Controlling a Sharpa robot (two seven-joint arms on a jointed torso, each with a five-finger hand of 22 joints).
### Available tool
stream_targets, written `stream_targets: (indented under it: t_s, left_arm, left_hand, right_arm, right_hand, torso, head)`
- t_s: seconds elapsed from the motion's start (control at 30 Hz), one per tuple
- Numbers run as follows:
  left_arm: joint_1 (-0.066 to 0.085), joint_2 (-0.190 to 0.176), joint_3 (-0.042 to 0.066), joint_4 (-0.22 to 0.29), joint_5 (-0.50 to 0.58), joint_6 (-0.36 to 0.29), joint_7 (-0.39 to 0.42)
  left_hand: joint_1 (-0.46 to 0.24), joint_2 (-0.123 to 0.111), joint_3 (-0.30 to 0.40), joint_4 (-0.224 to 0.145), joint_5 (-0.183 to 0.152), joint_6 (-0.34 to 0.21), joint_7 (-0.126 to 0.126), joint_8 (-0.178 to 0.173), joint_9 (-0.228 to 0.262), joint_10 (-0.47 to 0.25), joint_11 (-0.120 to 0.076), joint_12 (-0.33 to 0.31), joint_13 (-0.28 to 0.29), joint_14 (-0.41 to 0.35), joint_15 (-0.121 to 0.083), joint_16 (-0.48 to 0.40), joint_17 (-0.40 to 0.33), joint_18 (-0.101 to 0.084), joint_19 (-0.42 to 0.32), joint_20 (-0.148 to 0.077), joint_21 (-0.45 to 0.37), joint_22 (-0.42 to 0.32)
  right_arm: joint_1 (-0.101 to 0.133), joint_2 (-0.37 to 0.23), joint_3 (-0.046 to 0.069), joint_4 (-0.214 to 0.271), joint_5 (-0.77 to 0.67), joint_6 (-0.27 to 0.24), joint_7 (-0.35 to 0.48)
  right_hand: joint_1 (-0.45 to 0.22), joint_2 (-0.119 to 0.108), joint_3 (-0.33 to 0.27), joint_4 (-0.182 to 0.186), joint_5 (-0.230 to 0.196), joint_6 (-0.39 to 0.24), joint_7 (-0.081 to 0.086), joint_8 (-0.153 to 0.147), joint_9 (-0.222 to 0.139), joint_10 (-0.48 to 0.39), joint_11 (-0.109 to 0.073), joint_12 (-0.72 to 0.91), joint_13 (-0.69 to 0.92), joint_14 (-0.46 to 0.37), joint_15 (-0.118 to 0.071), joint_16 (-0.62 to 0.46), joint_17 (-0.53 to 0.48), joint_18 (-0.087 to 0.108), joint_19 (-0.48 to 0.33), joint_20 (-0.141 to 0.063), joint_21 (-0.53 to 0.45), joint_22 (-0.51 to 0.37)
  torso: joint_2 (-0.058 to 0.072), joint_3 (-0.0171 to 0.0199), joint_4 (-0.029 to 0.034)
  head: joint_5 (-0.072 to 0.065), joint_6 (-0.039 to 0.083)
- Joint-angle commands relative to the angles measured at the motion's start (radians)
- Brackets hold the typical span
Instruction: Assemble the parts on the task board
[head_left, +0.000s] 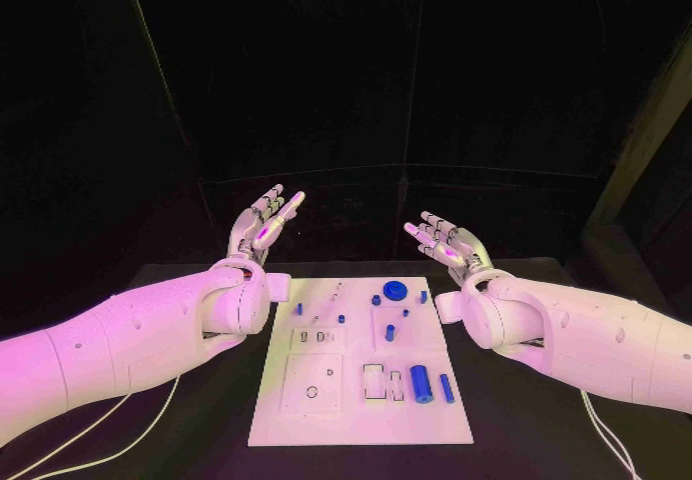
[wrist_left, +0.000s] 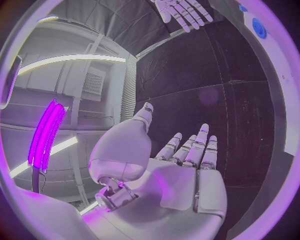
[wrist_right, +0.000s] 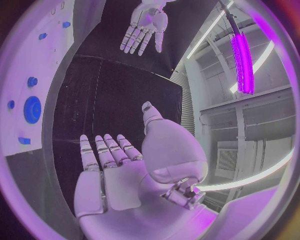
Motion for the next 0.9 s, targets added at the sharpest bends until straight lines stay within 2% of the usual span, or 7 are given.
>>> stream_targets:
  t_s: [0.03, 0.1, 0.13, 0.3, 0.33, 0.63, 0.9]
  left_arm:
    - [0.008, 0.008, -0.003, -0.019, 0.034, 0.112, 0.113]
    - [0.009, 0.009, -0.004, -0.021, 0.035, 0.114, 0.114]
    - [0.009, 0.009, -0.004, -0.021, 0.035, 0.114, 0.114]
    - [0.009, 0.009, -0.004, -0.021, 0.035, 0.114, 0.114]
    - [0.011, -0.018, -0.004, -0.017, 0.058, 0.177, 0.102]
    - [0.011, -0.066, -0.004, 0.047, 0.023, 0.18, 0.124]
    - [0.012, -0.109, -0.003, 0.106, 0.025, 0.193, 0.126]
  left_hand:
    - [0.027, 0.004, 0.0, 0.007, 0.005, 0.014, 0.154, 0.007, 0.003, 0.007, 0.011, 0.007, 0.002, 0.013, 0.004, 0.007, 0.003, 0.019, 0.003, 0.011, 0.005, 0.002]
    - [0.029, 0.005, 0.0, 0.007, 0.005, 0.019, 0.156, 0.008, 0.003, 0.013, 0.014, 0.008, 0.003, 0.017, 0.006, 0.012, 0.004, 0.019, 0.007, 0.011, 0.007, 0.003]
    - [0.032, 0.006, 0.0, 0.005, 0.005, 0.024, 0.156, 0.009, 0.004, 0.019, 0.015, 0.009, 0.003, 0.022, 0.007, 0.017, 0.006, 0.018, 0.01, 0.011, 0.008, 0.004]
    - [0.052, 0.012, 0.003, -0.006, 0.005, 0.065, 0.158, 0.016, 0.008, 0.1, 0.022, 0.022, 0.012, 0.071, 0.005, 0.054, 0.016, 0.019, 0.037, 0.01, 0.02, 0.01]
    - [0.058, 0.013, 0.004, -0.009, 0.005, 0.082, 0.159, 0.018, 0.01, 0.13, 0.023, 0.028, 0.015, 0.09, 0.003, 0.066, 0.019, 0.021, 0.05, 0.01, 0.024, 0.013]
    - [0.099, 0.018, 0.007, -0.043, 0.005, 0.315, 0.16, 0.058, 0.027, 0.497, 0.006, 0.13, 0.04, 0.248, -0.029, 0.148, 0.035, 0.053, 0.232, 0.008, 0.095, 0.048]
    - [0.109, 0.023, 0.016, -0.055, 0.005, 0.354, 0.159, 0.065, 0.027, 0.522, 0.002, 0.138, 0.039, 0.26, -0.032, 0.151, 0.033, 0.056, 0.264, 0.008, 0.107, 0.053]
  right_arm:
    - [0.012, 0.012, -0.006, -0.031, -0.103, 0.188, -0.074]
    - [0.017, 0.017, -0.01, -0.046, -0.117, 0.217, -0.086]
    - [0.019, 0.019, -0.011, -0.052, -0.123, 0.228, -0.09]
    - [0.022, 0.023, -0.014, -0.063, -0.133, 0.248, -0.098]
    - [0.026, -0.002, -0.013, -0.106, -0.44, 0.11, -0.072]
    - [0.052, -0.012, -0.012, -0.109, -0.735, 0.079, -0.101]
    - [0.077, -0.008, -0.011, -0.112, -0.937, 0.098, -0.184]
  right_hand:
    - [0.154, 0.004, 0.005, -0.099, -0.022, 0.163, 0.113, 0.031, 0.018, 0.197, 0.046, 0.032, 0.017, 0.222, 0.033, 0.042, 0.022, 0.033, 0.194, 0.008, 0.072, 0.031]
    - [0.183, 0.002, 0.012, -0.127, -0.036, 0.282, 0.114, 0.057, 0.031, 0.388, 0.059, 0.075, 0.036, 0.431, 0.034, 0.095, 0.042, 0.063, 0.344, 0.001, 0.131, 0.056]
    - [0.191, 0.003, 0.014, -0.135, -0.039, 0.37, 0.119, 0.078, 0.042, 0.535, 0.044, 0.116, 0.051, 0.566, 0.019, 0.135, 0.057, 0.082, 0.424, 0.005, 0.167, 0.07]
    - [0.21, 0.004, 0.018, -0.162, -0.043, 0.608, 0.099, 0.125, 0.059, 0.66, 0.009, 0.151, 0.044, 0.698, -0.02, 0.166, 0.054, 0.115, 0.526, -0.002, 0.212, 0.078]
    - [0.214, 0.005, 0.02, -0.168, -0.044, 0.627, 0.094, 0.124, 0.056, 0.68, 0.001, 0.151, 0.039, 0.725, -0.027, 0.168, 0.053, 0.115, 0.548, -0.008, 0.22, 0.079]
    - [0.222, 0.007, 0.036, -0.21, -0.048, 0.7, 0.069, 0.092, 0.038, 0.786, -0.032, 0.115, 0.031, 0.918, -0.084, 0.181, 0.057, 0.115, 0.702, -0.069, 0.285, 0.088]
    - [0.227, -0.012, 0.04, -0.252, -0.028, 0.747, 0.048, 0.08, 0.039, 0.868, -0.062, 0.098, 0.033, 1.094, -0.142, 0.24, 0.104, 0.112, 0.841, -0.135, 0.412, 0.147]
  torso:
    - [0.0, -0.0002, -0.0001]
    - [0.0, -0.0002, -0.0001]
    - [0.0, -0.0002, -0.0001]
    - [0.0, -0.0002, -0.0001]
    - [0.023, -0.0041, -0.0036]
    - [0.063, -0.0054, 0.0055]
    - [0.106, -0.0103, 0.0181]
  head:
    - [0.0, 0.0]
    - [0.0, 0.0]
    - [0.0, 0.0]
    - [0.0, 0.0]
    - [0.002, -0.003]
    - [-0.012, 0.013]
    - [-0.034, 0.02]
